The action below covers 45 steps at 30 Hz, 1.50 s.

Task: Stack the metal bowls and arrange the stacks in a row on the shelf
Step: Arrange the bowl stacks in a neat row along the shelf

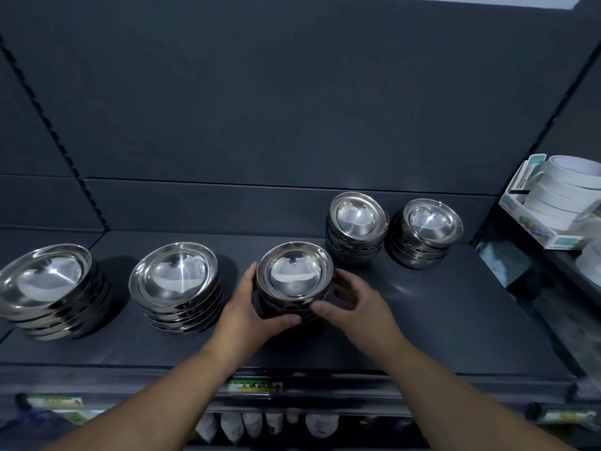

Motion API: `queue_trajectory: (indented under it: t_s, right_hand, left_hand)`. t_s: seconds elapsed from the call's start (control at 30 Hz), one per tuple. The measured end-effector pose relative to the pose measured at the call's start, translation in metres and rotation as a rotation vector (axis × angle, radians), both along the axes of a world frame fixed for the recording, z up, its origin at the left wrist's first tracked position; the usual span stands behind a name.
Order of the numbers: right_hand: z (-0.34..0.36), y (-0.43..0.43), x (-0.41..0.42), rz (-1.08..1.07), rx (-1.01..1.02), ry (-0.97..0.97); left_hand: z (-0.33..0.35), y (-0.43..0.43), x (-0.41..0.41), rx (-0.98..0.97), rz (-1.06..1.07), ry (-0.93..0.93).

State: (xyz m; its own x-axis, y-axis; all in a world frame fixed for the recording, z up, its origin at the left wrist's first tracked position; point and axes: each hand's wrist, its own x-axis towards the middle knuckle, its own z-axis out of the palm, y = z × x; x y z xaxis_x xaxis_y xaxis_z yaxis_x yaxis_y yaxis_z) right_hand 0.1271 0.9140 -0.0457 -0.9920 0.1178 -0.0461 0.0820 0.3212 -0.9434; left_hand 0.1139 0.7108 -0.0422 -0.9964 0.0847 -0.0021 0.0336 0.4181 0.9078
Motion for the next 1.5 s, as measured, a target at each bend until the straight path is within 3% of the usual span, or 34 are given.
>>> queue_trajectory:
  t_s: [0.13,0.83,0.93,1.07,1.2,1.5]
  right_hand:
    - [0.018,-0.004,-0.012,-0.147,-0.039,-0.038]
    - [0.009,-0.006,-0.022,-0.213,0.047,0.003]
    - [-0.002,0.002,-0.016,-0.276,-0.047,-0.040]
    - [-0.015,-0.003,-0.005,-0.175,-0.206,-0.183]
    - [-0.016,-0.012,0.003,-0.105,-0.308,-0.207]
    - [-0.020,-0.018,0.006,-0.124,-0.318,-0.173]
  left_hand:
    - [0.005,0.004,-0.001,0.010,-0.001,0.013]
    - [-0.008,-0.003,-0.007,0.022,-0.016,0.016]
    - [-0.013,-0.007,-0.004,0.027,-0.018,-0.031]
    - [-0.018,-0.007,0.000,0.027,-0.038,-0.053]
    - [-0.020,-0.005,-0.001,0.018,-0.032,-0.027]
    - [-0.018,-0.010,-0.006,-0.092,-0.055,-0.002]
